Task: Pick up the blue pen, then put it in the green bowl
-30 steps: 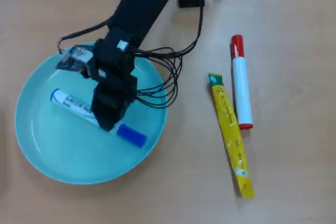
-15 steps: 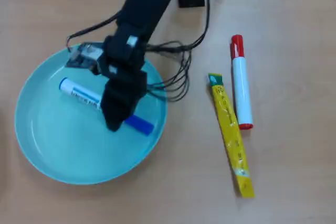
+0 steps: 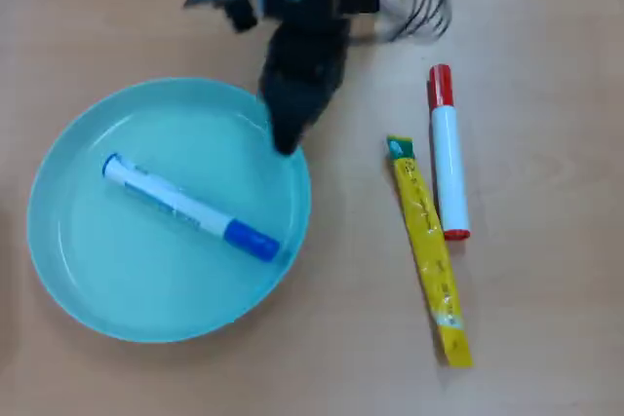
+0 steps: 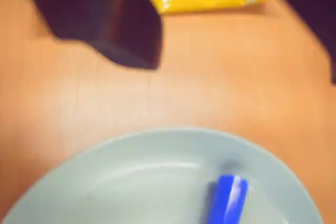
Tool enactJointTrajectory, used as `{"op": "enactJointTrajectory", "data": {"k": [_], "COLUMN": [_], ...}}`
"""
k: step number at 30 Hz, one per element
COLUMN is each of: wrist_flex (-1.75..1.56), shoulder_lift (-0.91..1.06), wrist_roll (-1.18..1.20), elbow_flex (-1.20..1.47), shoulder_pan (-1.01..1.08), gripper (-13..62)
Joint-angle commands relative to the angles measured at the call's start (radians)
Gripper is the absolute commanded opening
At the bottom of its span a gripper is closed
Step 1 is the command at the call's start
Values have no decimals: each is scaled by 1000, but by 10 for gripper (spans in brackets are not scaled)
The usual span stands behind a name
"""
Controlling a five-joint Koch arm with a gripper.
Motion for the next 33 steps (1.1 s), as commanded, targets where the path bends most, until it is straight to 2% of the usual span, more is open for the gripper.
{"op": "enactJointTrajectory", "data": {"k": [1,7,10,18,21,33], "wrist_flex": [-43,-202,-304,-618,-753,-1295], "shoulder_lift": [121,313,422,634,630,630], "wrist_roll": [38,75,75,63,60,-118], "elbow_flex": [26,334,522,925,1034,1542], "shoulder_pan": [-37,-103,-137,-155,-166,-169], "gripper": [351,345,318,101,41,28]}}
